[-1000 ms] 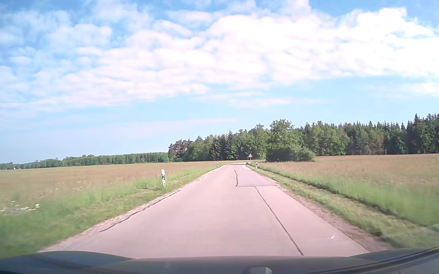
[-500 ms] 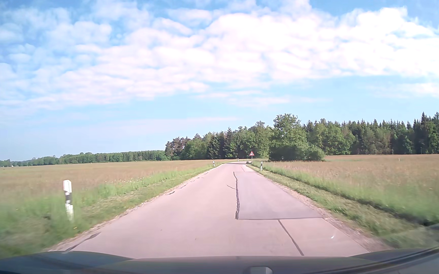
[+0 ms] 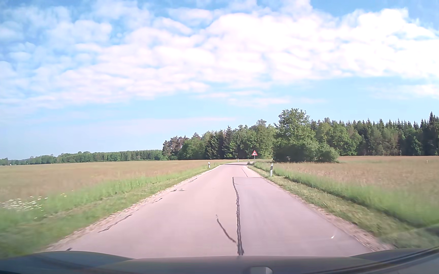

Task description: Follow the waypoints while adhering to traffic rules and regulations

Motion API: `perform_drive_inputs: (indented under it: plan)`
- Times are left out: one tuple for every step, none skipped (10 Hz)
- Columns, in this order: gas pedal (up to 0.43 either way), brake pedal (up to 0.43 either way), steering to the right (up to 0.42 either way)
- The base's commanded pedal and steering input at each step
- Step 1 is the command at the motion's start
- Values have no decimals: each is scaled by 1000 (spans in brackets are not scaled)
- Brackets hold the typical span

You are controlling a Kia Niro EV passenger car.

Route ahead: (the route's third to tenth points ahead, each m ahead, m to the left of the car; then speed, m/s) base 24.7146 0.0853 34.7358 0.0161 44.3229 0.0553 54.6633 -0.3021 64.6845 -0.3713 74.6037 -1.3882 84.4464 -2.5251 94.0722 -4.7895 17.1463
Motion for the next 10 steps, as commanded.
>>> perform_drive_inputs:
  plan:
    - [0,0,-1]
    - [0,0,-1]
    - [0,0,-1]
    - [0,0,-1]
    - [0,0,-1]
    - [0,0,-1]
    - [0,0,-1]
    - [0,0,-1]
    - [0,0,-1]
    - [0,0,-1]
